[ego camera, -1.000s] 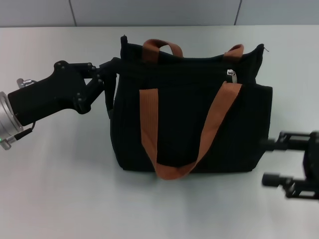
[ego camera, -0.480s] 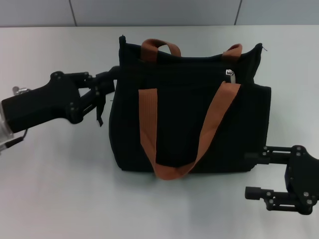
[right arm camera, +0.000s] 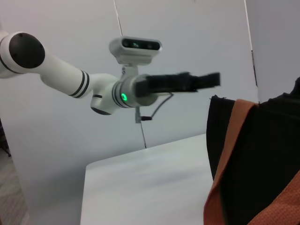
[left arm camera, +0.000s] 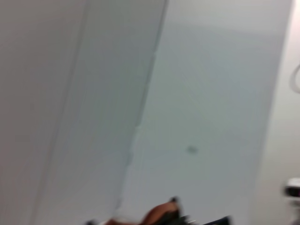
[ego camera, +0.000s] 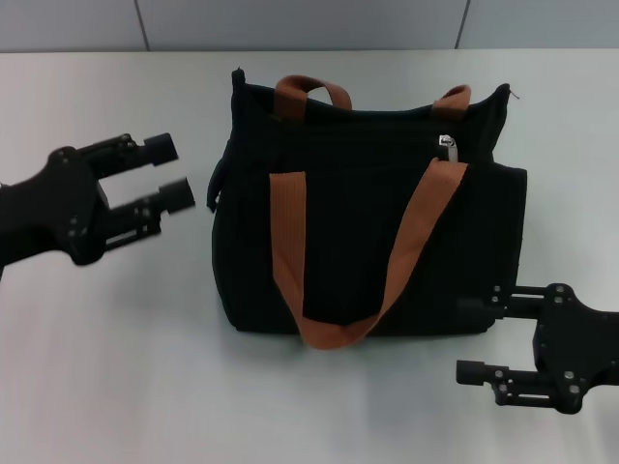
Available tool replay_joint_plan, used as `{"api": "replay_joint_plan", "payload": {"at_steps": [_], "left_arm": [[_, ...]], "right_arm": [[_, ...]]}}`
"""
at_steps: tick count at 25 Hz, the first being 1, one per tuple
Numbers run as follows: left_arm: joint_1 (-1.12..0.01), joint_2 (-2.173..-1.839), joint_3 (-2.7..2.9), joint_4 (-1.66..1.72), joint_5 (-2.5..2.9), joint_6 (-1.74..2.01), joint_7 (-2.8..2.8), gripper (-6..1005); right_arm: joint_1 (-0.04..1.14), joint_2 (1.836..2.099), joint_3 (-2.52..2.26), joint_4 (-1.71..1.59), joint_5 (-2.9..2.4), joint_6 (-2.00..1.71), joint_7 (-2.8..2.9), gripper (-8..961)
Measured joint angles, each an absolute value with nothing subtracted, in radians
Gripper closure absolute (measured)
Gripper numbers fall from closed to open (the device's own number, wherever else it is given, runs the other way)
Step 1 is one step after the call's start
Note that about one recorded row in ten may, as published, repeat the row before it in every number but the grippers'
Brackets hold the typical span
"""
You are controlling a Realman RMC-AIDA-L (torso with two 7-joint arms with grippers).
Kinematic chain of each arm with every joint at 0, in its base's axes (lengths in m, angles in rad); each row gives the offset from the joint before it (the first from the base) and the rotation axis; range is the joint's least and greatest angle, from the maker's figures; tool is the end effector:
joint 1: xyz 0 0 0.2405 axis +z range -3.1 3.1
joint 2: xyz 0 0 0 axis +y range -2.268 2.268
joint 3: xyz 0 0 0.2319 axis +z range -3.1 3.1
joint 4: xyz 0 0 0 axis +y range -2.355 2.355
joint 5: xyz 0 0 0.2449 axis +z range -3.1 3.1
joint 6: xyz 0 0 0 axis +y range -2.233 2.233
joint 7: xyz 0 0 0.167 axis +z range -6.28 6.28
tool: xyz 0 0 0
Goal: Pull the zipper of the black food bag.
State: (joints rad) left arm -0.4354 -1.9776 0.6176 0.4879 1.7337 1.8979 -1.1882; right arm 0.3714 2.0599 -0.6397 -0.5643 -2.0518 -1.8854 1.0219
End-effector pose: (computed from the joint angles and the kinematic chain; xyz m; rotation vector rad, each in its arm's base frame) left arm -0.2609 0.3045 0.0443 -2.6065 -0.4323 -1.2175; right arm 0.2851 0.2587 -0.0086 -2.8782 0.3522 0.9205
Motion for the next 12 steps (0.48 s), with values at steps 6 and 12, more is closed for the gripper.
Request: {"api": "replay_joint_plan", "payload": {"at_steps": [6, 12], "left_arm": [[-0.438, -2.010, 0.708, 0.488, 1.750, 1.976, -1.129, 311], [-0.405, -2.054, 0.823, 0.468, 1.772, 1.953, -0.984, 228]], "right_arm": [[0.383, 2.065, -0.640, -0.526, -2.054, -1.879, 0.992, 307], [0.385, 2.064, -0.640, -0.519, -2.092, -1.870, 0.979, 307]]}}
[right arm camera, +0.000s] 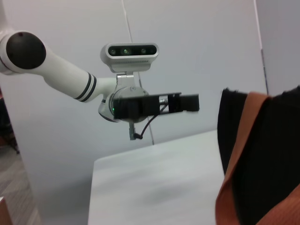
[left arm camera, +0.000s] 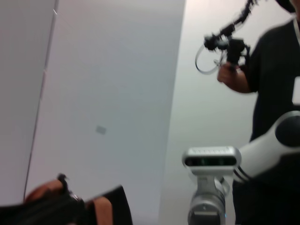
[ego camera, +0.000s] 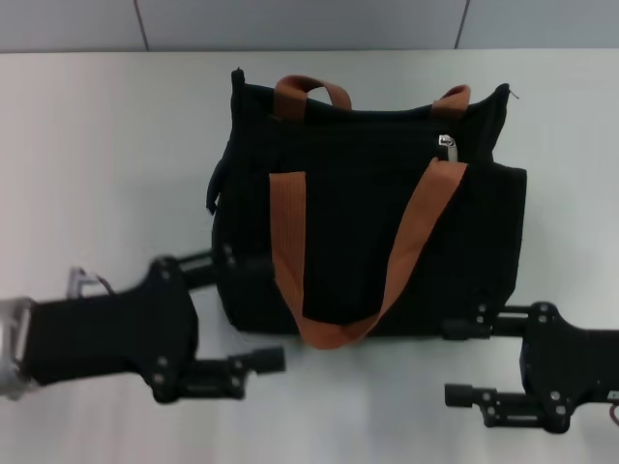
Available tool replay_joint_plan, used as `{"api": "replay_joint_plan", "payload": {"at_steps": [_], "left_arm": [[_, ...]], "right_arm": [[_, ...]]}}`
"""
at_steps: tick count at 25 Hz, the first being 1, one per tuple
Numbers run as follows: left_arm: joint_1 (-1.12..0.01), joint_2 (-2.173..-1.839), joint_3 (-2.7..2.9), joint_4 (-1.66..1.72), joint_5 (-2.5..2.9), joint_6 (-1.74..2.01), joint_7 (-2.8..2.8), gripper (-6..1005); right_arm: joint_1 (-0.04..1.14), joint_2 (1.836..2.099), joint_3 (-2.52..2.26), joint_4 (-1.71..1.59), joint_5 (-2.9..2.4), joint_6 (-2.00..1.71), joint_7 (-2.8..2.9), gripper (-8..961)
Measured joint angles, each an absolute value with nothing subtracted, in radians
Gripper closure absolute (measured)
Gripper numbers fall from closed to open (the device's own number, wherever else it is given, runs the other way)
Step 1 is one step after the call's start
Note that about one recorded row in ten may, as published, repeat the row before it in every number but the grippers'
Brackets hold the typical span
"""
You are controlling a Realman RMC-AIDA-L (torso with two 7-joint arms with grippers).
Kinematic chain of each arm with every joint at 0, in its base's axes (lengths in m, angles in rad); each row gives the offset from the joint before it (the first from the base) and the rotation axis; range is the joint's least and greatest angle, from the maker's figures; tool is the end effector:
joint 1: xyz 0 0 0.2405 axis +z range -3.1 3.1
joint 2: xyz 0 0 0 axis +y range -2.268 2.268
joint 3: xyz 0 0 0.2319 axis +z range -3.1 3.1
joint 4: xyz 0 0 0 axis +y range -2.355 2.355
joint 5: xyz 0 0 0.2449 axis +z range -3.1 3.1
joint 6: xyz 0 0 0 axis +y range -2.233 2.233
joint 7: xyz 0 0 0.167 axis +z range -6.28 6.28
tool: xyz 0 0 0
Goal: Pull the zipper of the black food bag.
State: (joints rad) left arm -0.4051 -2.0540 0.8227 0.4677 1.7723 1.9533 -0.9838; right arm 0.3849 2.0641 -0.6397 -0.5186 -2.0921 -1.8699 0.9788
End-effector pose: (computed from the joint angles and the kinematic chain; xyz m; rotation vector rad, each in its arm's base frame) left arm -0.2446 0.2608 -0.0151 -2.8315 -0.2193 -1.2489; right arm 0.2858 0.2536 -0.0214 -2.9130 0.3394 0.9117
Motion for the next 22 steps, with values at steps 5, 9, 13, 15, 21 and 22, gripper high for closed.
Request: {"api": "replay_joint_plan", "payload": {"at_steps": [5, 9, 13, 15, 21, 22], "left_arm": [[-0.392, -2.065, 0.833, 0.457, 1.863, 1.883, -0.960, 187], [-0.391, -2.065, 0.834, 0.455, 1.904, 1.861, -0.949, 186], [-0.391, -2.067, 0.834, 0.452, 1.937, 1.841, -0.931, 187], [-0.393, -2.068, 0.834, 0.443, 1.951, 1.824, -0.916, 187], [-0.398, -2.067, 0.834, 0.428, 1.969, 1.801, -0.893, 186], [-0.398, -2.067, 0.834, 0.428, 1.970, 1.801, -0.893, 186]], "right_arm": [[0.383, 2.065, -0.639, -0.507, -2.137, -1.855, 0.957, 307], [0.380, 2.065, -0.634, -0.481, -2.139, -1.832, 0.914, 307], [0.384, 2.065, -0.632, -0.458, -2.140, -1.828, 0.900, 306], [0.385, 2.065, -0.632, -0.454, -2.140, -1.828, 0.900, 306], [0.378, 2.065, -0.629, -0.453, -2.137, -1.828, 0.900, 306], [0.378, 2.065, -0.629, -0.453, -2.137, -1.828, 0.900, 306]]}}
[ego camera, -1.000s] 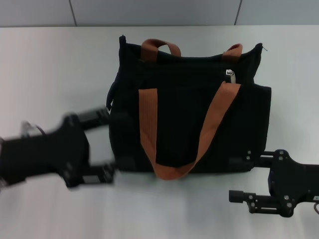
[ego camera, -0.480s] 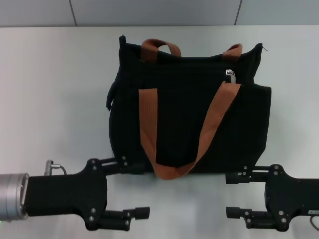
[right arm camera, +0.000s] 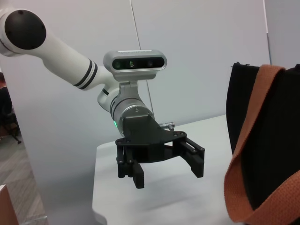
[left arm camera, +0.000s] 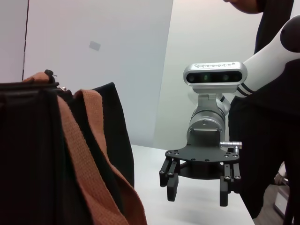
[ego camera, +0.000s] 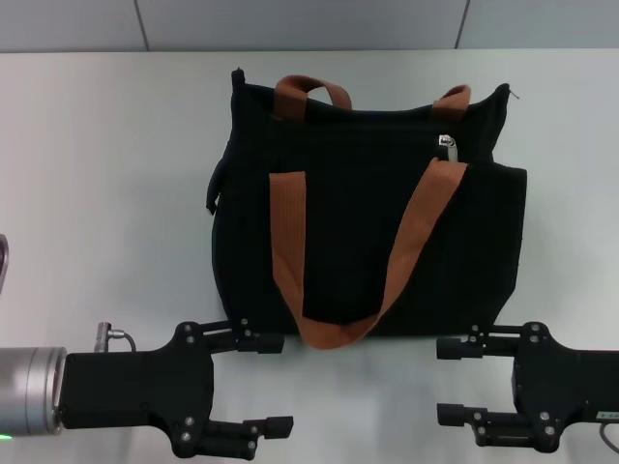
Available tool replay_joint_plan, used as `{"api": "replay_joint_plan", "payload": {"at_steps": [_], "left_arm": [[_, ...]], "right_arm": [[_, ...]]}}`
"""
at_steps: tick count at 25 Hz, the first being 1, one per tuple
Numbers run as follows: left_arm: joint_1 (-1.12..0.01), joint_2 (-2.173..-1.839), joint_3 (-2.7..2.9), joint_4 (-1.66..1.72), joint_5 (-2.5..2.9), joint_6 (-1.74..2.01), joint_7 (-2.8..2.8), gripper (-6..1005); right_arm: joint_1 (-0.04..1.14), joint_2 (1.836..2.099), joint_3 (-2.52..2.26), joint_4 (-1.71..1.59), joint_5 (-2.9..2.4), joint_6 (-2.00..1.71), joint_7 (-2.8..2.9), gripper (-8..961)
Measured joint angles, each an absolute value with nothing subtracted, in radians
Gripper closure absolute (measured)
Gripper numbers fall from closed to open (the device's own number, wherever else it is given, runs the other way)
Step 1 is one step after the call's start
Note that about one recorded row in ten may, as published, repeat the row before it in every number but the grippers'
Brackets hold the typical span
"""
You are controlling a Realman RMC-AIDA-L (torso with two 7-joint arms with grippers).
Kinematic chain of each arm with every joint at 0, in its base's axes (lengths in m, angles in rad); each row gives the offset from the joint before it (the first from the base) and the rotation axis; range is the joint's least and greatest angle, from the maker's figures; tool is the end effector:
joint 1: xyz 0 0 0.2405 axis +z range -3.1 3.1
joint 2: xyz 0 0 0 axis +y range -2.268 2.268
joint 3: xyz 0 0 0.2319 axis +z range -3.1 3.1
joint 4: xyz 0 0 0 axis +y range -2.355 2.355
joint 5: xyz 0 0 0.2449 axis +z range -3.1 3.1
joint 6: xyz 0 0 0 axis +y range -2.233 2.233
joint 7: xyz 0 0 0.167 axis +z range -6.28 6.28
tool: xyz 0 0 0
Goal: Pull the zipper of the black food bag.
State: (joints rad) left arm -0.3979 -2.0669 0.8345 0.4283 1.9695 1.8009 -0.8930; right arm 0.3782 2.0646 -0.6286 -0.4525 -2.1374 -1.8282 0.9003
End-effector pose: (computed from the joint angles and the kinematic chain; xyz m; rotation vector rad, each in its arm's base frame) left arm -0.2743 0.2473 -0.0527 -2.9722 -0.2485 -0.9386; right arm 0.2952 0.2425 -0.0367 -2.9215 0.3327 0.8797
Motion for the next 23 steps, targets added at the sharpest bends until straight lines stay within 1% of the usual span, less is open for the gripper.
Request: {"api": "replay_joint_plan", "payload": {"at_steps": [17, 23], "left_arm": [[-0.397, -2.069, 0.834, 0.428, 1.969, 1.794, -0.898, 186], [-0.399, -2.068, 0.834, 0.428, 1.971, 1.798, -0.903, 186]], "right_arm": [[0.383, 2.066, -0.629, -0.449, -2.134, -1.828, 0.877, 307], [0.384, 2.075, -0.631, -0.449, -2.134, -1.806, 0.876, 307]]}}
